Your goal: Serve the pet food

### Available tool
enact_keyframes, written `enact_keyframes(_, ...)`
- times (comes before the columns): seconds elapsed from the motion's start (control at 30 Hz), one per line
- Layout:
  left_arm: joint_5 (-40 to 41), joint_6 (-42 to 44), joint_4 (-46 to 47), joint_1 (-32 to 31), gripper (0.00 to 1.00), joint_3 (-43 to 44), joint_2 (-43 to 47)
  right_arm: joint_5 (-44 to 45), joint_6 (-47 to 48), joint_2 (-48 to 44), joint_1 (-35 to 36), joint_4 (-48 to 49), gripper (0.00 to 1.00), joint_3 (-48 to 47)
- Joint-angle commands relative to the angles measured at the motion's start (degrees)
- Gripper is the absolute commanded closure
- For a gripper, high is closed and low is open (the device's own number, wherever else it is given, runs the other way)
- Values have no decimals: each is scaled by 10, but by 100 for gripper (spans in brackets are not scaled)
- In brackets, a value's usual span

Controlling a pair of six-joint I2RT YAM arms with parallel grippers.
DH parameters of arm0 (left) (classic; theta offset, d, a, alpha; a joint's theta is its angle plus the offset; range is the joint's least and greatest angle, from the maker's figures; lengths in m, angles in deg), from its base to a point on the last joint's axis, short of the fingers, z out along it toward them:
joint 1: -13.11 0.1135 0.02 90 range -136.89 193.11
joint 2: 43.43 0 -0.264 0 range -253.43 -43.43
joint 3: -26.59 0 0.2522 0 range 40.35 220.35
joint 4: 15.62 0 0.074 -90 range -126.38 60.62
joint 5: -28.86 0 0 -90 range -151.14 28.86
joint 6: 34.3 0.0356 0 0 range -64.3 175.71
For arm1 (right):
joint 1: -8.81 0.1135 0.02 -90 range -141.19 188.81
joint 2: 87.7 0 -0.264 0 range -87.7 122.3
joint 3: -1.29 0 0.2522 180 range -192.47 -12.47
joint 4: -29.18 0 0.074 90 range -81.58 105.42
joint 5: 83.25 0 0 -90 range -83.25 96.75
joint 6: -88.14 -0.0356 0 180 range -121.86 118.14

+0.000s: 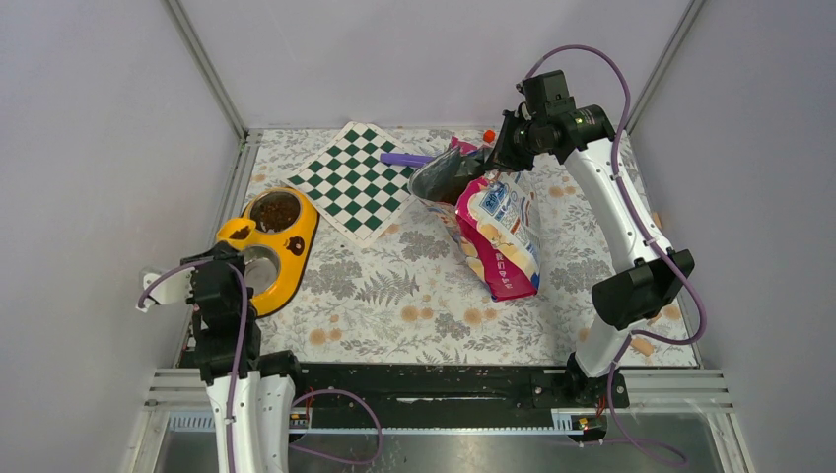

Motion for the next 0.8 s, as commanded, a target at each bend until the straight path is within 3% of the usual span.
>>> enact_keyframes(0.0,82,-29,-47,5,100,-7,-1,-10,-1,-35,-4,73,100,-8)
enact_keyframes(0.77,175,-29,-206,5,100,57,-119,2,-1,-27,-4,73,100,0)
